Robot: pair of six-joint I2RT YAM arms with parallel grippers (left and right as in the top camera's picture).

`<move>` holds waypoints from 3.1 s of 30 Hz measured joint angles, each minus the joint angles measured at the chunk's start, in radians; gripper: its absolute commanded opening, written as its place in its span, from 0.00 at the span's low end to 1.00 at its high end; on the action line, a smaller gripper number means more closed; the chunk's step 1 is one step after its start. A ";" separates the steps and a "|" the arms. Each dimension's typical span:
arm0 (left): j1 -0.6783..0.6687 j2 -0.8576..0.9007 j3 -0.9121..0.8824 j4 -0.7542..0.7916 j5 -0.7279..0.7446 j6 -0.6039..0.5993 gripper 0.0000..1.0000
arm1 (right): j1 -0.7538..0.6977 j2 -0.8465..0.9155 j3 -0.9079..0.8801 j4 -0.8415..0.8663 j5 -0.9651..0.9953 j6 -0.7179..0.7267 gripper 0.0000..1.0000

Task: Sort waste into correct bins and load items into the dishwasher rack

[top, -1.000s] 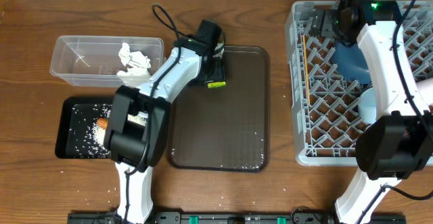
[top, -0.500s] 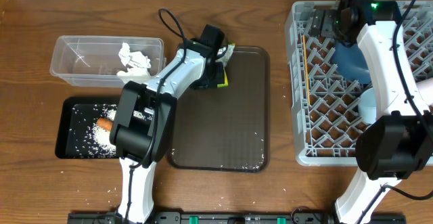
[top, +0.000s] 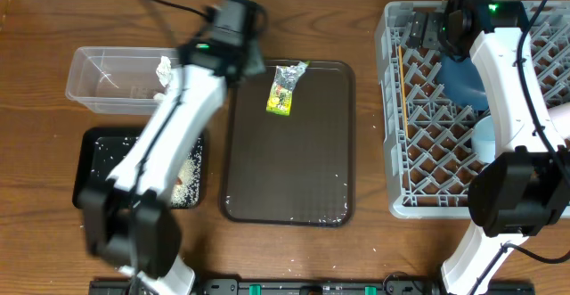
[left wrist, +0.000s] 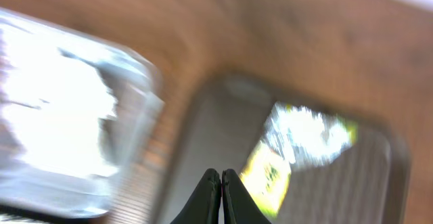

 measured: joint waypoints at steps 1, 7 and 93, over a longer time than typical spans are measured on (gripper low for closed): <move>0.019 -0.019 0.004 -0.003 -0.014 -0.006 0.06 | 0.000 0.000 0.000 0.000 0.000 0.000 0.99; 0.139 -0.036 0.002 -0.040 0.068 -0.030 0.70 | 0.000 0.000 0.000 0.000 0.000 0.000 0.99; 0.364 0.015 -0.047 0.023 -0.074 0.010 0.82 | 0.000 0.000 0.000 0.000 0.000 0.000 0.99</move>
